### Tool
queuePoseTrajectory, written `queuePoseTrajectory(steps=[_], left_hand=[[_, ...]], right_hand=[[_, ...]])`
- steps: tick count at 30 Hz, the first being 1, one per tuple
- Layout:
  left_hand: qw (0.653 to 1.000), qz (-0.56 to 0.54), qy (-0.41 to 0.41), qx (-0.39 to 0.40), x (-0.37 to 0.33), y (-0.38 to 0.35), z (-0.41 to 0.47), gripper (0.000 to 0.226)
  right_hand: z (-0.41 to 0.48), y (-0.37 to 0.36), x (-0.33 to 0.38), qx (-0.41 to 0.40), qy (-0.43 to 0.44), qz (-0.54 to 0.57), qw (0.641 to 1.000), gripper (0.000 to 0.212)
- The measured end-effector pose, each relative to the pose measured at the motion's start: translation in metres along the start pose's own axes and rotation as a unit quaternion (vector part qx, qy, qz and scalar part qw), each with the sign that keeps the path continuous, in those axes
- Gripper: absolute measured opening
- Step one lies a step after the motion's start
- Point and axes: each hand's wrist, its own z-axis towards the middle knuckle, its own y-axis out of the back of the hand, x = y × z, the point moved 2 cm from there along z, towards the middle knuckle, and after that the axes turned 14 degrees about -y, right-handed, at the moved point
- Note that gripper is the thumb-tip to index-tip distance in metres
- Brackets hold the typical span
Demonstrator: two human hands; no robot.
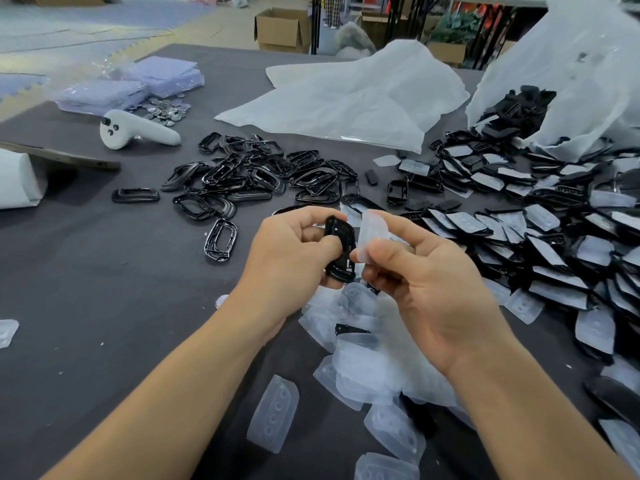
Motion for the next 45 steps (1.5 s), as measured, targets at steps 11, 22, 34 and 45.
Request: queuePoseTrajectory(steps=[11,22,34,45], left_hand=[[1.000,0.012,-0.007,0.000,0.001,0.000,-0.001,0.034],[0.999,0.018,-0.031,-0.011,-0.003,-0.015,-0.011,0.017],[0.987,-0.156,0.015,0.025,-0.003,-0.025,-0.013,0.032],[0.983,-0.180,0.039,0.013,-0.004,-0.027,-0.014,0.033]], right_hand=[[-0.003,0.004,0.004,-0.012,0.004,-0.019,1.000,0.026],[-0.004,-0.003,-0.001,-0.046,0.086,-0.039,0.994,0.012],[0.004,0.009,-0.005,-0.233,0.171,-0.192,0.938,0.012],[0.005,0.013,-0.002,-0.229,0.134,-0.213,0.940,0.021]])
